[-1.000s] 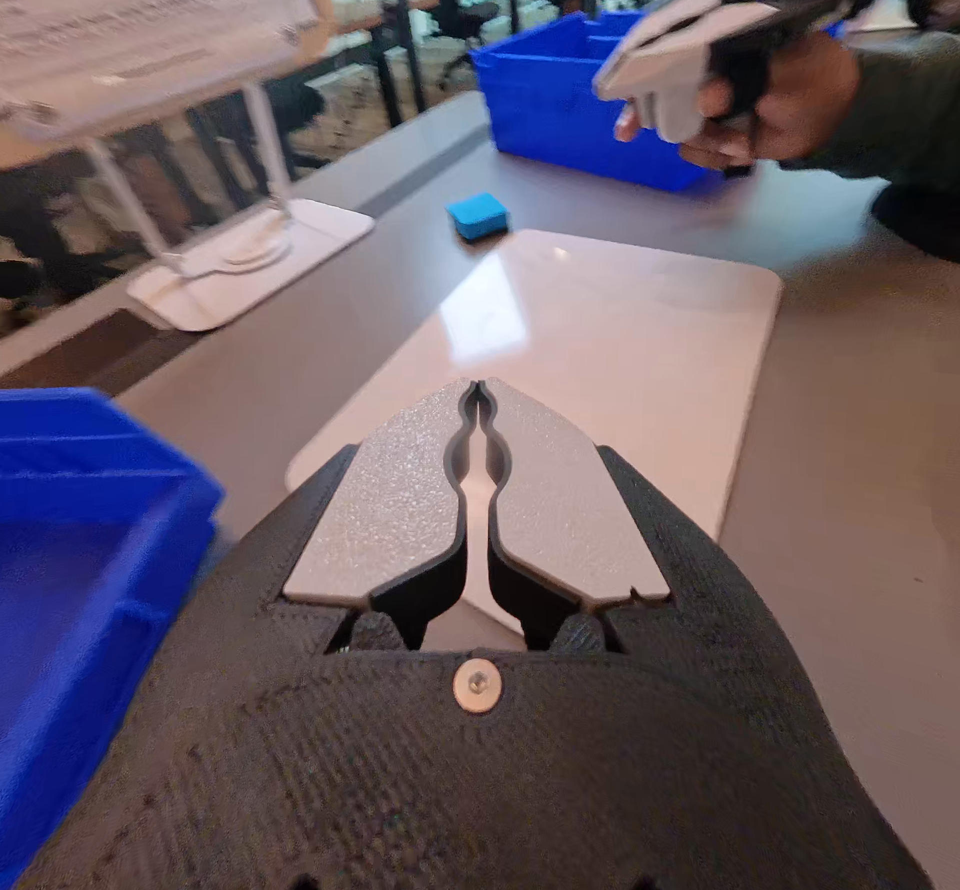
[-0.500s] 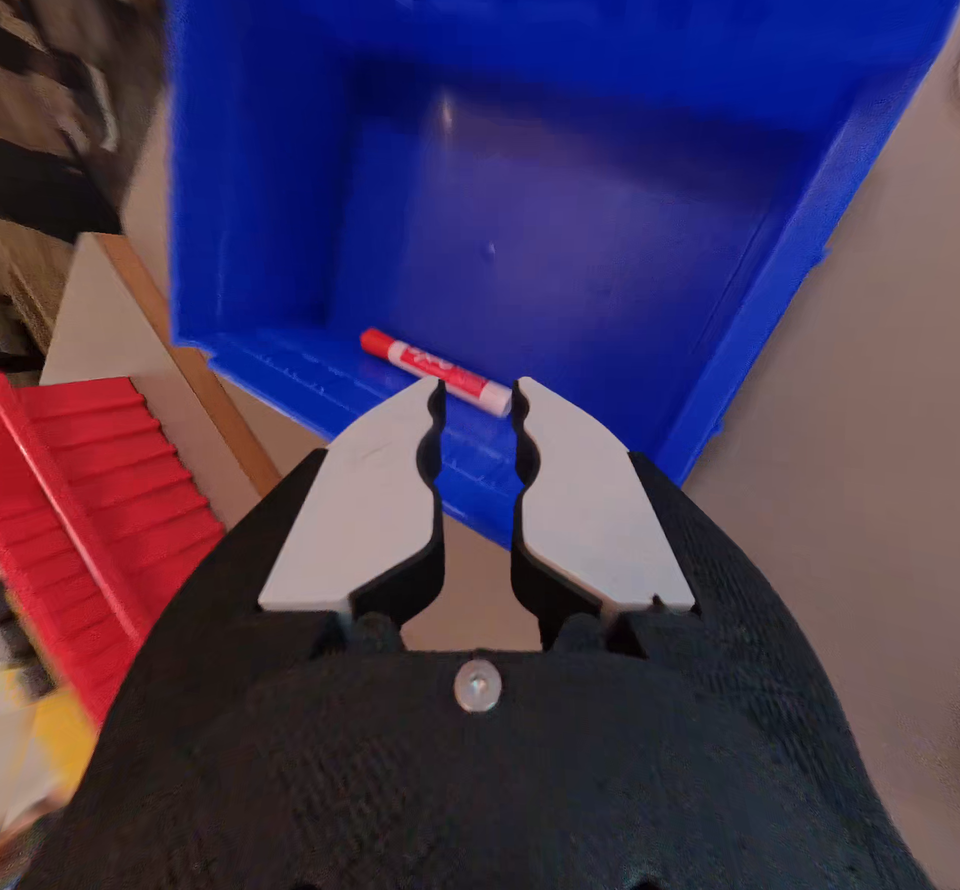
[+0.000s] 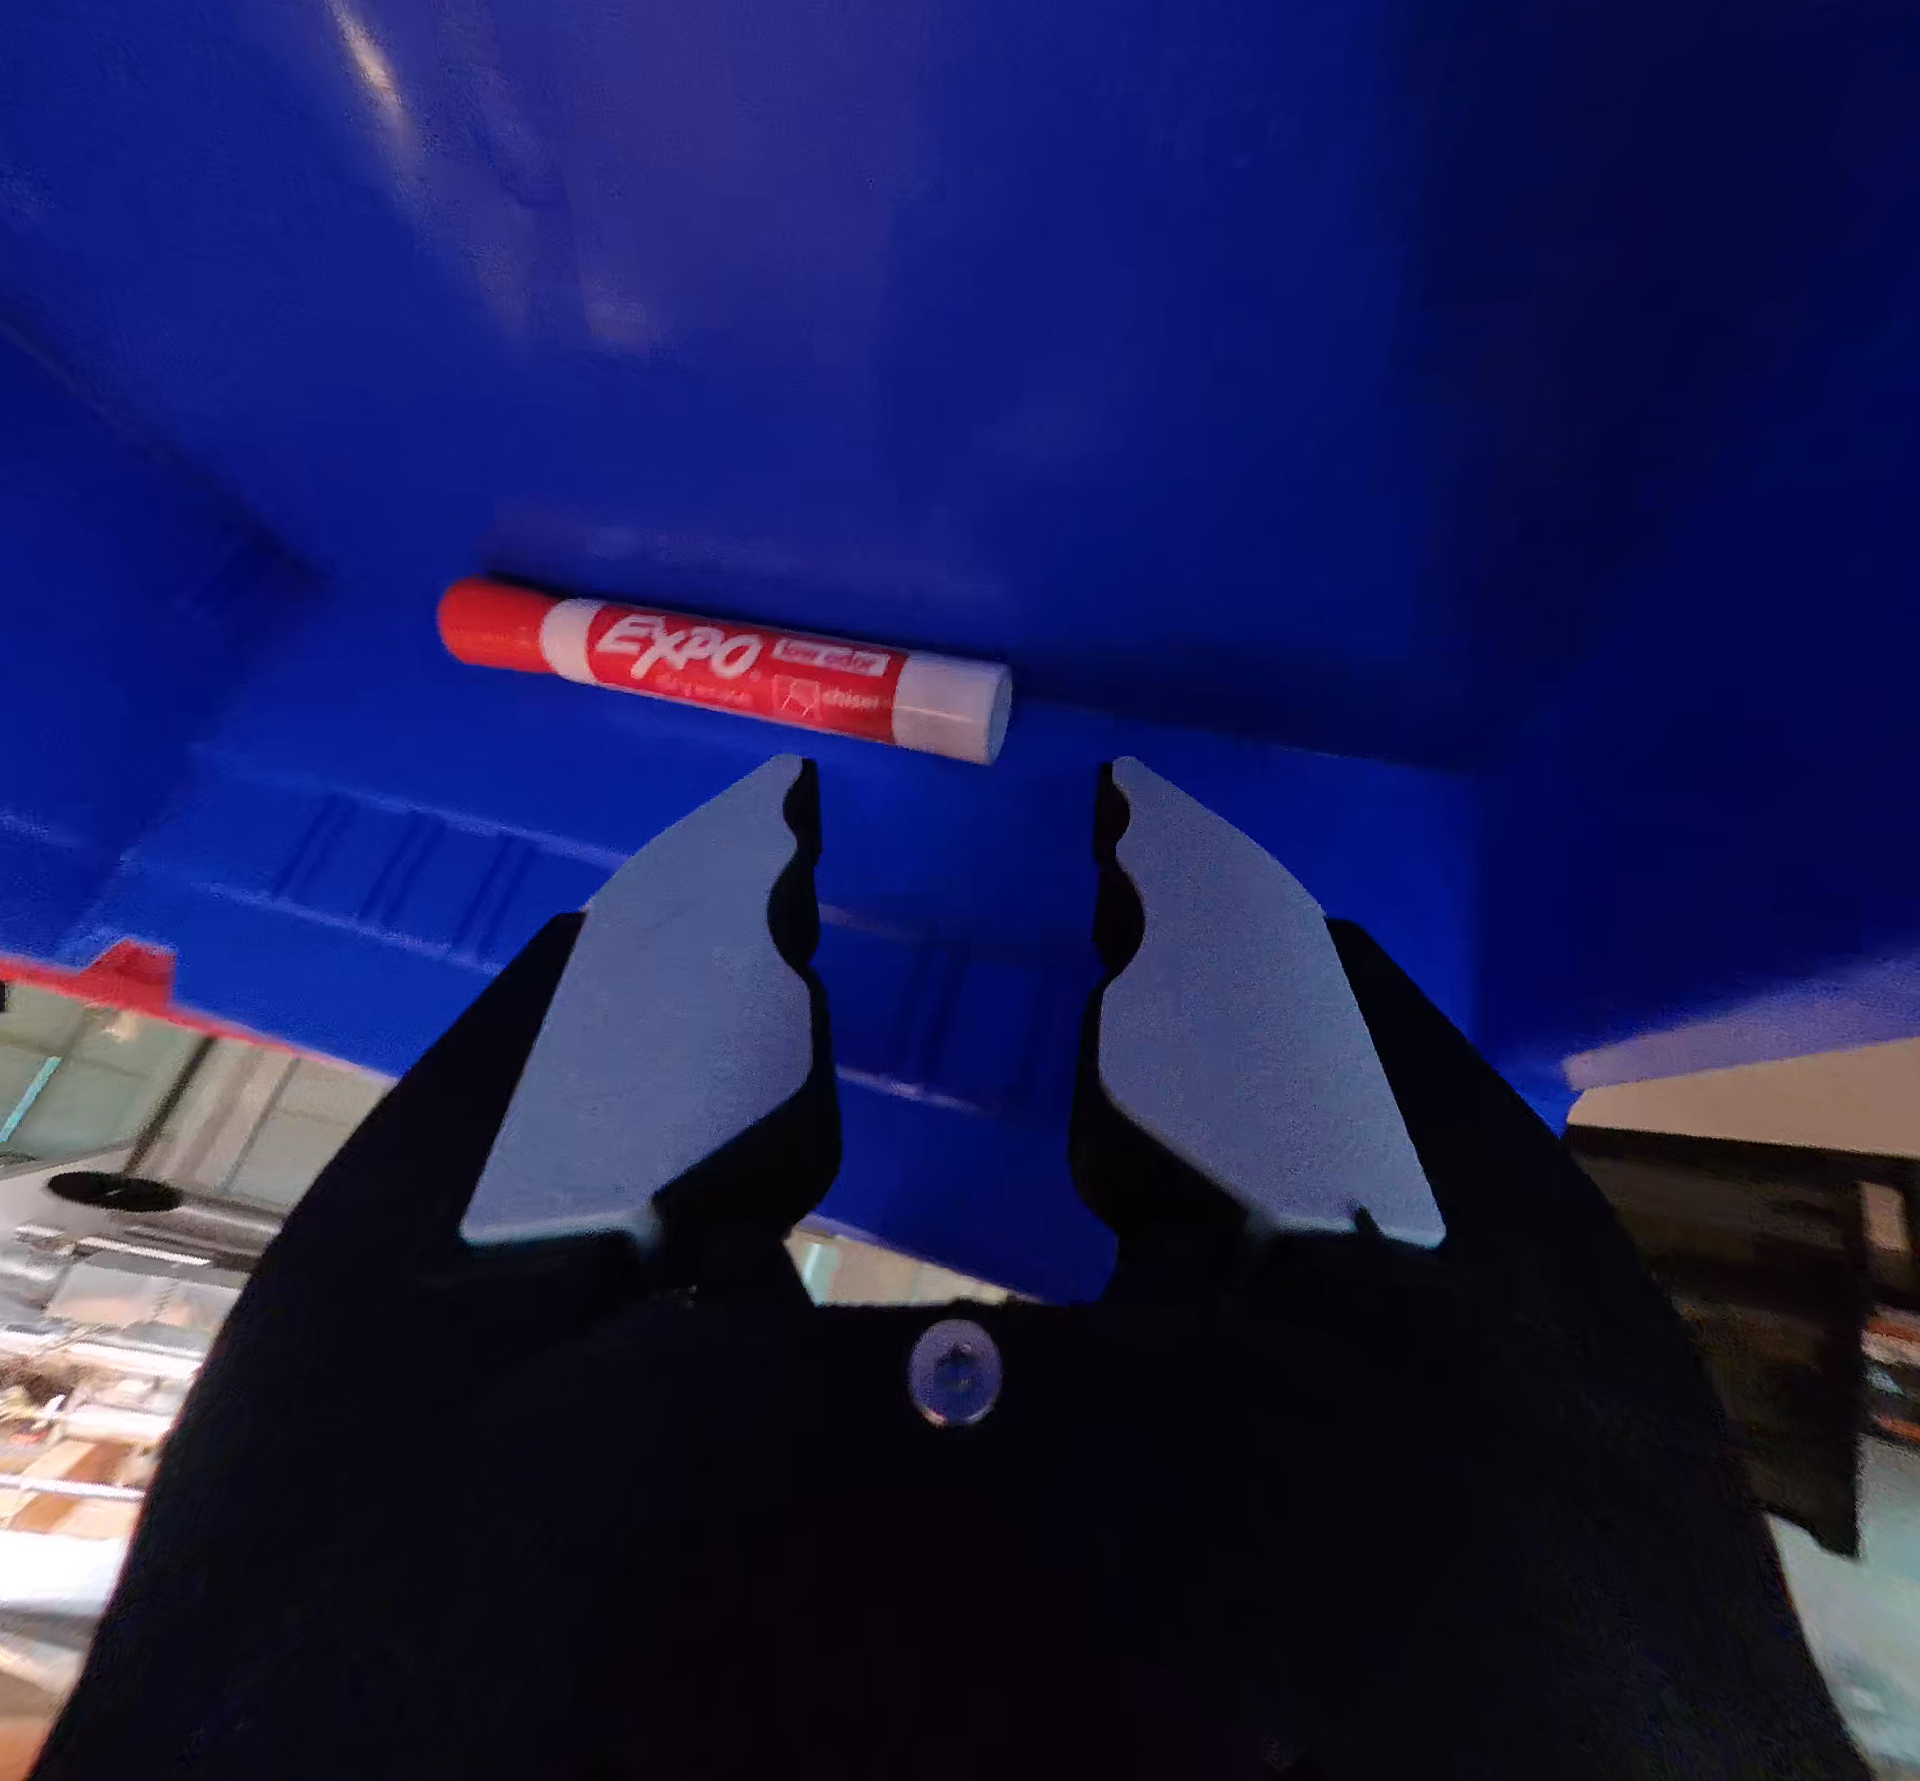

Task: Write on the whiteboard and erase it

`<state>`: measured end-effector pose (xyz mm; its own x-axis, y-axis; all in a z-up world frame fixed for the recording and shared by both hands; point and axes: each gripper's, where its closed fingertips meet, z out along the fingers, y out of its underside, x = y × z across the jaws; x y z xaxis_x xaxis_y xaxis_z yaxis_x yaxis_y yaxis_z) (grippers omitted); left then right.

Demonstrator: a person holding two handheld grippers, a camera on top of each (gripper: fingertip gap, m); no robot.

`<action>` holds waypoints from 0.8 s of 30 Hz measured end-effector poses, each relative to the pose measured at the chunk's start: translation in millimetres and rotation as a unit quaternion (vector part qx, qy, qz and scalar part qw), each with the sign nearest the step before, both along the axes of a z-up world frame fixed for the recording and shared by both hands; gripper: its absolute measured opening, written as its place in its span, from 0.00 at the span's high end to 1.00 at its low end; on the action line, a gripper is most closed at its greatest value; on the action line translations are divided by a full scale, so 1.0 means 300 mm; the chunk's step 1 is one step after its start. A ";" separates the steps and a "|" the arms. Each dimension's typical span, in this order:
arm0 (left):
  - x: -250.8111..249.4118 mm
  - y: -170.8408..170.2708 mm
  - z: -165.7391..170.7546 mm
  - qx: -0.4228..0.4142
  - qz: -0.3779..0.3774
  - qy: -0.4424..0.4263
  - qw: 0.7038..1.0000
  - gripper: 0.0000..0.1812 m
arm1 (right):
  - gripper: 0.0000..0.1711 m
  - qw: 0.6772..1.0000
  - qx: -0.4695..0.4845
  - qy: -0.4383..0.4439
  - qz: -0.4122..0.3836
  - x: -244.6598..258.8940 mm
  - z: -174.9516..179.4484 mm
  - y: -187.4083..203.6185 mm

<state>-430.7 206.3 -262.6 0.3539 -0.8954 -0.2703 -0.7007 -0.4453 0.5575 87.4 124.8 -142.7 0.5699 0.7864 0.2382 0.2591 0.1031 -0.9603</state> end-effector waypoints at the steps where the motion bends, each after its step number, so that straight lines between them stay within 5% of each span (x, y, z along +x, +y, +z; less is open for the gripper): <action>1: -0.001 -0.008 -0.014 -0.013 0.014 -0.004 1.000 0.73 | 1.00 1.000 -0.001 -0.002 0.000 -0.001 -0.004 0.000; 4: -0.011 -0.002 -0.041 -0.027 0.040 -0.013 0.999 0.73 | 1.00 1.000 -0.005 -0.008 0.003 -0.001 -0.015 0.001; 11: 0.056 0.051 -0.065 -0.015 -0.020 -0.082 0.996 0.99 | 1.00 1.000 -0.013 -0.012 0.003 0.001 -0.038 0.013; 15: 0.118 0.149 -0.010 0.054 -0.113 -0.121 0.985 0.90 | 1.00 1.000 -0.018 -0.015 0.002 0.000 -0.049 0.018; 19: 0.236 0.279 0.046 0.142 -0.264 -0.159 0.941 0.81 | 1.00 1.000 -0.020 -0.019 0.002 -0.003 -0.057 0.019; 24: 0.335 0.336 0.012 0.142 -0.362 -0.145 0.910 0.75 | 1.00 0.999 -0.023 -0.026 0.002 -0.002 -0.071 0.022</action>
